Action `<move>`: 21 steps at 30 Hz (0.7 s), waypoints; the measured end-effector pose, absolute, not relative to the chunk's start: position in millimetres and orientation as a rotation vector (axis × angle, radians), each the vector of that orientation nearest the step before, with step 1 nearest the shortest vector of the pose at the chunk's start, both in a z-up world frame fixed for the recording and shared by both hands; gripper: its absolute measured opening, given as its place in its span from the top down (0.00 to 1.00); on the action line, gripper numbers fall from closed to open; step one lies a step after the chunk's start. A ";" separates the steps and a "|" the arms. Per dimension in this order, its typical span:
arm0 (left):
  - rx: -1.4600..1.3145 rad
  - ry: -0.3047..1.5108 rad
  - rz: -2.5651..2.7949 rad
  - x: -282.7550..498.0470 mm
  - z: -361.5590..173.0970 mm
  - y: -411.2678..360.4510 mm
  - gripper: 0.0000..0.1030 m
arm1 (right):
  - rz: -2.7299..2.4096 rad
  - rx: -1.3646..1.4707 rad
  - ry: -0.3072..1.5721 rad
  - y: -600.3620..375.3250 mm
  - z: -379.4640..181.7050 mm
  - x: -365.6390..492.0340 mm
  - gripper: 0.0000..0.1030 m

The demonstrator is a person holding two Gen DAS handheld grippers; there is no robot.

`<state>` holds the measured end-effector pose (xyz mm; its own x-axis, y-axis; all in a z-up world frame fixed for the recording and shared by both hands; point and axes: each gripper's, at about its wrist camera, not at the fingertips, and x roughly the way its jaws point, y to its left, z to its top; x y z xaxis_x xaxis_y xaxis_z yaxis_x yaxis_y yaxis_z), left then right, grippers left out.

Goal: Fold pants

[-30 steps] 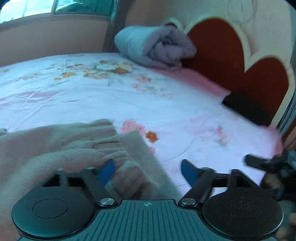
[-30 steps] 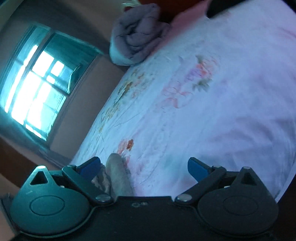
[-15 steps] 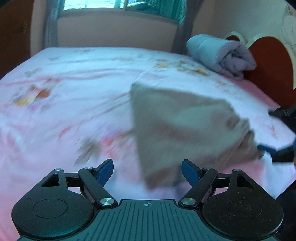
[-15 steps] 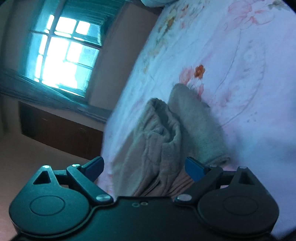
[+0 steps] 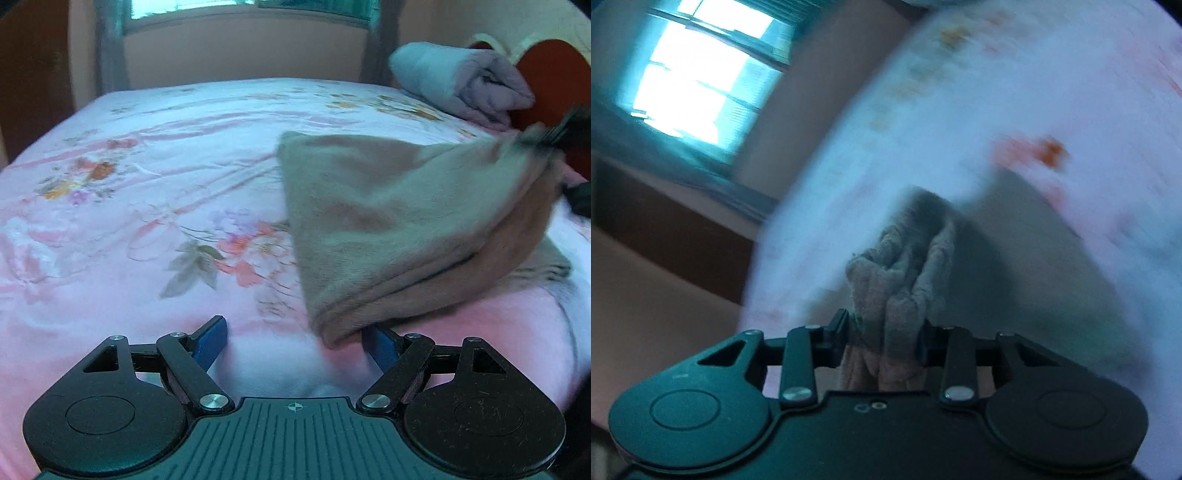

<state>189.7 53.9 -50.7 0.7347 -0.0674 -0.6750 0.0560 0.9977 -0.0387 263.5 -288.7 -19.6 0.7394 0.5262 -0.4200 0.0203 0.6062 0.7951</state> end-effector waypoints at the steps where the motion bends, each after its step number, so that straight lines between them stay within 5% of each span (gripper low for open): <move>1: -0.032 0.734 -0.064 189.7 -51.5 55.5 0.22 | 0.349 0.882 0.656 -288.1 -7.4 258.0 0.75; 5: -0.046 0.730 -0.072 189.6 -53.3 57.3 0.20 | 0.358 0.855 0.545 -306.4 2.0 228.2 0.75; 10: -0.056 0.747 -0.082 194.3 -56.5 58.6 0.18 | 0.179 1.027 0.760 -343.0 -100.5 232.2 0.76; 17: -0.045 0.744 -0.079 194.6 -57.4 57.1 0.17 | 0.258 1.002 0.617 -348.6 -63.2 222.6 0.75; 21: -0.029 0.756 -0.081 197.0 -58.8 54.3 0.14 | 0.158 1.025 0.758 -360.0 -103.5 241.9 0.75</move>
